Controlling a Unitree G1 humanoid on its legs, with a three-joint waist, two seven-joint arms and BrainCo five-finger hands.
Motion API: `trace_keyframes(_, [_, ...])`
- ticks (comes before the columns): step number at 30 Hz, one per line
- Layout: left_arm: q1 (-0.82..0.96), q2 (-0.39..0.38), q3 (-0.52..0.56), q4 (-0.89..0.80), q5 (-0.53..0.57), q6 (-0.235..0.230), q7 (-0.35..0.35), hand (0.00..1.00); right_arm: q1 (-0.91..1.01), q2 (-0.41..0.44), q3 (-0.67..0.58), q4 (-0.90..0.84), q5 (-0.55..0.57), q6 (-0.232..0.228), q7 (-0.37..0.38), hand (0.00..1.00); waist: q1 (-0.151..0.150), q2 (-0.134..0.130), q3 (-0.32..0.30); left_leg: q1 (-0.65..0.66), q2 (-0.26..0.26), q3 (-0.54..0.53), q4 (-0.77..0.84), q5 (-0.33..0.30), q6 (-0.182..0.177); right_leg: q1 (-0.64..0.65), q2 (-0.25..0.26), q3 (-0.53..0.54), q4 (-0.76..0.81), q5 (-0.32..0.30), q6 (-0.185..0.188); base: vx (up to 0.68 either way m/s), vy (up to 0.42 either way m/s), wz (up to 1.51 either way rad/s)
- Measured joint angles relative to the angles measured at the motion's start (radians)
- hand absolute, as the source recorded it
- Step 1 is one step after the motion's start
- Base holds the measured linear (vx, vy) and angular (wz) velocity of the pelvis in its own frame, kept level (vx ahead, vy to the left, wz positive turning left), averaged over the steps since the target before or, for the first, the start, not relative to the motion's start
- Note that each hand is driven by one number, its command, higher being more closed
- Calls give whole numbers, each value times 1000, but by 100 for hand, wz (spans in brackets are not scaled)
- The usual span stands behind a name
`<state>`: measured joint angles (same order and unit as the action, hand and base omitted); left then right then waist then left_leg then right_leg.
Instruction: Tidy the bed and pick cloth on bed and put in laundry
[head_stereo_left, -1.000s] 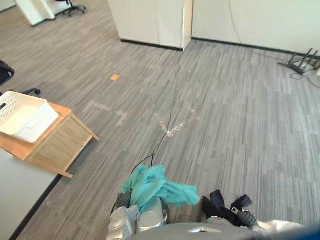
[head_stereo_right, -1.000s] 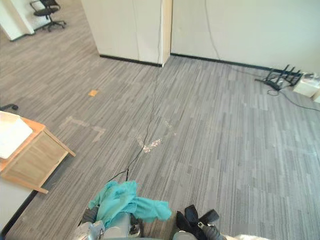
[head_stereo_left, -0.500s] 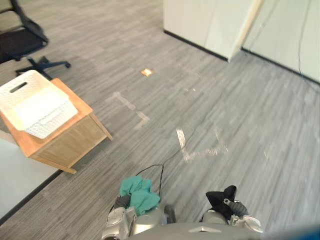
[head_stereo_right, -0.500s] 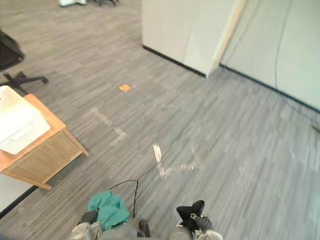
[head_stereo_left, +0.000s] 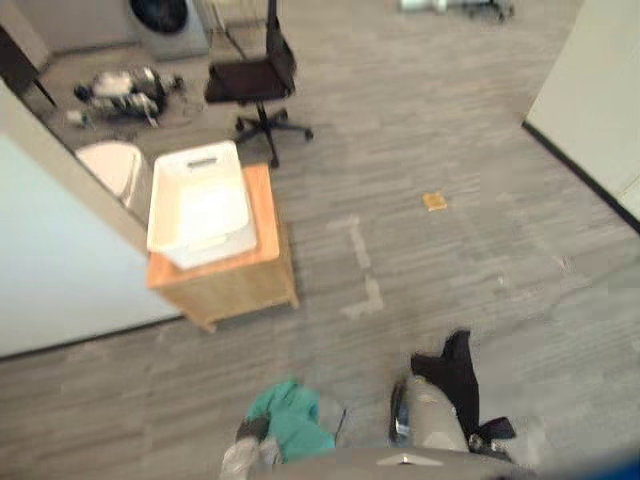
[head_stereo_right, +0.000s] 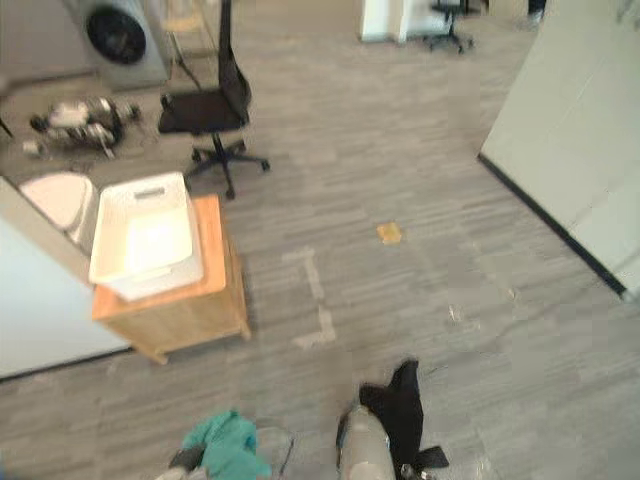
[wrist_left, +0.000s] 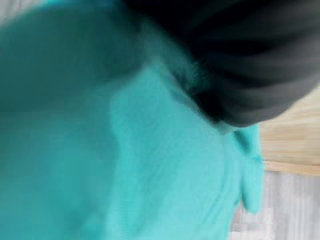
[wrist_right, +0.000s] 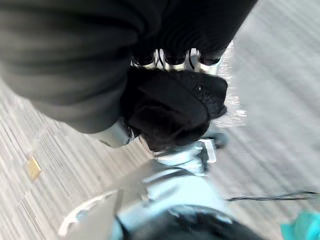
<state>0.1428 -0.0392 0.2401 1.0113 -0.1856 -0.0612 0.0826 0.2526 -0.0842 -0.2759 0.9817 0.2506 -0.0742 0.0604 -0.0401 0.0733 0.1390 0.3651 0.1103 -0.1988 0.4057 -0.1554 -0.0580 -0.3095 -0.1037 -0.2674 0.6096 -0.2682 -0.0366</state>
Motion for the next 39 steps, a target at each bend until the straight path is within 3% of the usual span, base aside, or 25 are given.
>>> trace_keyframes(1, [3, 0, 26, -8, -1, -5, 1, 100, -3, -9, 15, -5, -2, 17, -4, 100, 4, 7, 9, -80, 11, 14, 189, 137, -76, 71, 29, -12, -32, -35, -8, 413, -269, 17])
trace_keyframes(2, [7, -4, 44, -11, -5, -11, 1, 100, -7, -13, 21, -4, -4, 22, -5, 100, 7, 7, 18, -132, 25, 31, 320, 172, -105, 115, 52, -12, -66, -41, -10, 582, -355, 6])
trace_keyframes(4, [7, 0, 79, -52, -21, -35, 0, 100, -27, -14, 42, -1, -30, 40, -25, 100, 32, -7, 46, -355, 98, 146, 727, 82, -80, 312, 117, -14, -219, -39, -17, 578, -313, -8])
trace_keyframes(6, [7, 9, 72, -92, -21, -47, -8, 100, -30, -9, 70, 0, -29, 47, -28, 100, 44, -32, 55, -501, 95, 208, 761, 17, -55, 433, 117, -25, -327, -34, -24, 381, -200, -6])
trace_keyframes(8, [-2, 10, 64, -116, -24, -66, -12, 100, -50, -13, 80, 6, -29, 47, -27, 100, 62, -50, 64, -610, 73, 272, 641, -44, -29, 531, 122, -18, -412, -29, -19, 431, -143, -23])
trace_keyframes(10, [-6, 15, 43, -125, -28, -82, -11, 100, -76, -14, 77, 21, -50, 43, -19, 100, 78, -57, 78, -624, 12, 397, 212, -48, 3, 638, 98, -3, -484, -42, 7, 608, -37, -40])
trace_keyframes(11, [-6, 15, 31, -123, -20, -81, -11, 100, -83, -14, 73, 25, -62, 29, -4, 100, 79, -51, 76, -614, -24, 443, -29, 36, 25, 677, 98, 3, -520, -54, 29, 552, 45, -29])
trace_keyframes(12, [-7, 15, 31, -124, -21, -81, -11, 100, -85, -14, 72, 29, -64, 24, 0, 100, 81, -51, 78, -617, -32, 443, -64, 80, 46, 687, 98, 8, -529, -57, 34, 597, 109, -41])
trace_keyframes(13, [-21, 24, 33, -121, -18, -80, -11, 100, -104, 0, 71, 52, -76, 16, 8, 100, 104, -90, 74, -591, -80, 451, -115, 183, 109, 720, 69, 44, -552, -64, 48, 500, 96, -25])
trace_keyframes(16, [-43, 54, -6, -101, 3, -73, -10, 100, -134, 30, 65, 64, -80, 8, 17, 100, 92, -116, 64, -585, -96, 462, -98, 144, 139, 700, 33, 74, -511, 8, 81, 663, 128, -2])
trace_keyframes(17, [-48, 60, 5, -97, 2, -71, 1, 100, -144, 36, 49, 67, -80, 13, 17, 100, 94, -116, 68, -597, -66, 479, 30, 102, 161, 690, 33, 101, -414, 73, 85, 580, 133, 2])
trace_keyframes(18, [-49, 65, 8, -100, 2, -74, 6, 100, -155, 41, 44, 69, -79, 15, 15, 100, 105, -117, 72, -606, -74, 494, 76, 64, 141, 677, 31, 99, -336, 93, 95, 440, 133, 5])
trace_keyframes(19, [-43, 70, -12, -83, 25, -74, 11, 100, -131, 32, 31, 78, -76, 15, 20, 100, 99, -105, 54, -533, -83, 480, -16, 63, 151, 599, 9, 74, -91, 141, 137, 391, 155, 16])
trace_keyframes(20, [-45, 85, -35, -69, 26, -72, 11, 100, -130, 30, 19, 84, -78, 9, 17, 100, 91, -124, 60, -453, -114, 471, -41, -22, 155, 520, -54, 60, 179, 198, 167, 382, 140, 32])
trace_keyframes(22, [-58, 105, -44, -39, 43, -72, 12, 100, -131, 33, 22, 101, -79, 8, 21, 100, 81, -146, 70, -354, -140, 447, -71, -68, 156, 398, -126, 43, 421, 137, 118, 460, 10, 37])
trace_keyframes(23, [-60, 105, -48, -25, 42, -65, 21, 100, -123, 27, 22, 101, -79, 1, 28, 100, 75, -132, 74, -289, -134, 427, -110, -80, 149, 328, -131, 29, 460, 102, 105, 437, -60, 32])
trace_keyframes(26, [-57, 107, -79, -3, 30, -49, 43, 100, -110, 21, 14, 101, -79, -16, 39, 100, 42, -106, 82, -175, -98, 363, -204, -86, 132, 203, -98, 8, 349, 17, 93, 429, -149, 70])
trace_keyframes(29, [-65, 93, -79, -2, 3, -28, 51, 100, -90, 16, 8, 105, -79, -26, 46, 100, 29, -84, 86, -118, -43, 266, -262, -101, 87, 110, -57, 8, -67, 45, 98, 546, -292, 101])
trace_keyframes(30, [-68, 82, -74, -6, 0, -25, 55, 100, -83, 17, 9, 103, -79, -26, 47, 100, 31, -79, 92, -101, -21, 215, -271, -125, 53, 103, -41, 58, -290, 136, 98, 664, -450, 111])
trace_keyframes(32, [-60, 68, -40, -7, 2, -21, 58, 100, -66, 21, 8, 92, -79, -26, 53, 100, 27, -77, 98, -73, 2, 144, -265, -174, 17, 126, -29, 145, -382, 301, 129, 552, -426, 120])
trace_keyframes(33, [-65, 49, -25, -7, 3, -19, 61, 100, -69, 8, 7, 85, -80, -26, 53, 100, 28, -55, 109, -60, 21, 130, -256, -180, 18, 128, -15, 138, -326, 261, 102, 416, -342, 91])
trace_keyframes(35, [-47, 6, 25, -42, 0, -23, 83, 100, -71, 0, 14, 52, -104, -27, 53, 100, 38, -48, 116, -49, 29, 128, -179, -139, 18, 109, -32, 115, -104, 70, 83, 461, -423, 71])
trace_keyframes(37, [-29, -9, 56, -53, -1, -35, 99, 100, -72, -13, 26, 42, -140, -16, 56, 100, 43, -34, 107, -92, 52, 127, -35, -117, 12, 158, -44, 66, -68, -10, 69, 545, -426, 80])
trace_keyframes(38, [-26, -18, 68, -73, -1, -43, 99, 100, -78, -18, 32, 28, -154, -9, 58, 100, 38, -27, 107, -189, 84, 141, 174, -83, -36, 219, -42, 15, -89, -38, 60, 434, -281, 98])
trace_keyframes(39, [-21, -23, 76, -86, -4, -45, 98, 100, -77, -20, 32, 24, -165, -8, 59, 100, 34, -24, 109, -243, 112, 156, 283, -73, -53, 256, -37, -17, -111, -42, 55, 395, -257, 115])
